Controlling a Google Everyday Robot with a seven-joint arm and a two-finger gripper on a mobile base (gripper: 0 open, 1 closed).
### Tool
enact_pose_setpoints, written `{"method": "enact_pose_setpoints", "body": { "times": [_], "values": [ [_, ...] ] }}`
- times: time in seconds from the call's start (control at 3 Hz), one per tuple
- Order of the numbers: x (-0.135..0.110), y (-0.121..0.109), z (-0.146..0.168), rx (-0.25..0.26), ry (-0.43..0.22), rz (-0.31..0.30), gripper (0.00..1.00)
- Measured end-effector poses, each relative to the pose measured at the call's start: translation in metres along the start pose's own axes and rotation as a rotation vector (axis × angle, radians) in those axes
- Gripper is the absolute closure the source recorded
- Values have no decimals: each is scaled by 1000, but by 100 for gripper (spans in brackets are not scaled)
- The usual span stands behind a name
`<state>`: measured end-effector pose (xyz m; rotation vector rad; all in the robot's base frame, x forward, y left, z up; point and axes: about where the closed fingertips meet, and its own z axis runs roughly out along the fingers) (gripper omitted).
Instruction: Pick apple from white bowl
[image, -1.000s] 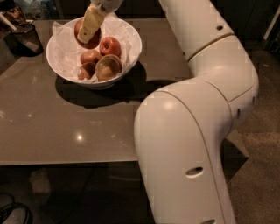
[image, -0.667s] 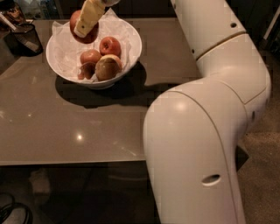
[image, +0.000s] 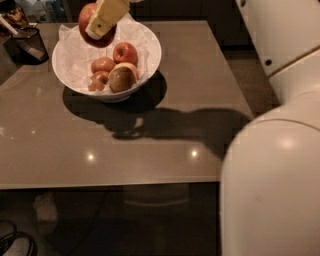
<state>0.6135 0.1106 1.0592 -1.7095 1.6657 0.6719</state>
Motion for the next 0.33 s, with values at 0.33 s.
{"method": "enact_pose_setpoints", "body": {
  "times": [0.33],
  "values": [
    [11, 7, 11, -23, 16, 17, 100]
  ]
}}
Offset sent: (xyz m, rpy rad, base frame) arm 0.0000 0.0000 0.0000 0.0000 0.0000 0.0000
